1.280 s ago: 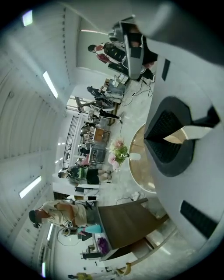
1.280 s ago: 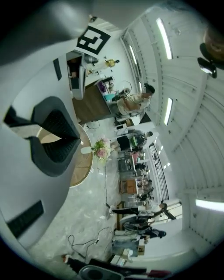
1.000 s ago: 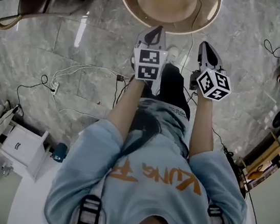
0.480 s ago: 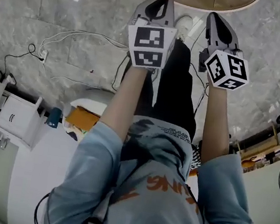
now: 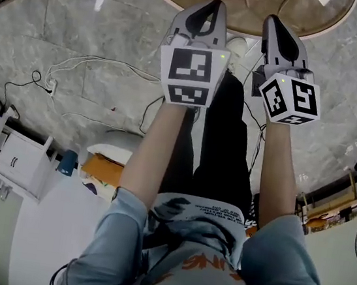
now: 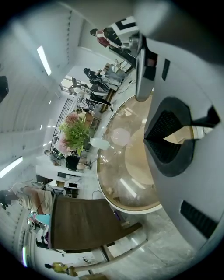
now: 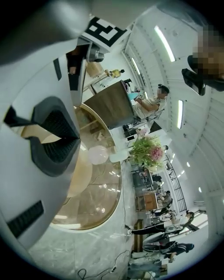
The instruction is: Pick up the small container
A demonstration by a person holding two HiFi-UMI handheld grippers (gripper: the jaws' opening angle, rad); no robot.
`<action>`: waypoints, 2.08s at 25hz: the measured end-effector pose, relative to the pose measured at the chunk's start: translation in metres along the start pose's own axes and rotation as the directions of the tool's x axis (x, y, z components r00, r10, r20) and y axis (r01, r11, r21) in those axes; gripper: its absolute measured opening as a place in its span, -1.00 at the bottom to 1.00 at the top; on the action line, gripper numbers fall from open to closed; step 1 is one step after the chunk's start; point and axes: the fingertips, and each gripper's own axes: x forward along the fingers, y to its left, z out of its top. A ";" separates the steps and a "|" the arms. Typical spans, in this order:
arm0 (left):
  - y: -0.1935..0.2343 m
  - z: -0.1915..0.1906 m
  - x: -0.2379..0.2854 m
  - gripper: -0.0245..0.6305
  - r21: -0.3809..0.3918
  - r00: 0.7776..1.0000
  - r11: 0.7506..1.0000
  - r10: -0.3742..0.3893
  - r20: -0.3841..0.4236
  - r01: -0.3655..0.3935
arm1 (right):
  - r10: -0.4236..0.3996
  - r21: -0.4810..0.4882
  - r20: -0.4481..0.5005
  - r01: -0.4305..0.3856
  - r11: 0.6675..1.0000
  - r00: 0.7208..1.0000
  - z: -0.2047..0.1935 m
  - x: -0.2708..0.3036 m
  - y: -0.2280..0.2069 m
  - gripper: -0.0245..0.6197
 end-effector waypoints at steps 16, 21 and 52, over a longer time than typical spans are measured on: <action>0.015 0.016 0.052 -0.85 -0.079 0.999 0.996 0.039 -0.006 -0.040 | -0.030 -0.092 0.100 0.039 0.995 0.995 0.043 0.100 -0.048 -0.51; 0.013 0.016 0.056 -0.85 -0.120 1.000 0.993 0.015 -0.011 -0.016 | 0.003 -0.144 0.156 0.020 0.989 0.988 0.067 0.124 -0.049 -0.33; 0.007 -0.012 0.045 -0.85 -0.139 0.995 0.988 -0.069 -0.073 0.059 | -0.011 -0.377 0.129 0.060 0.924 0.992 0.101 0.158 -0.037 -0.45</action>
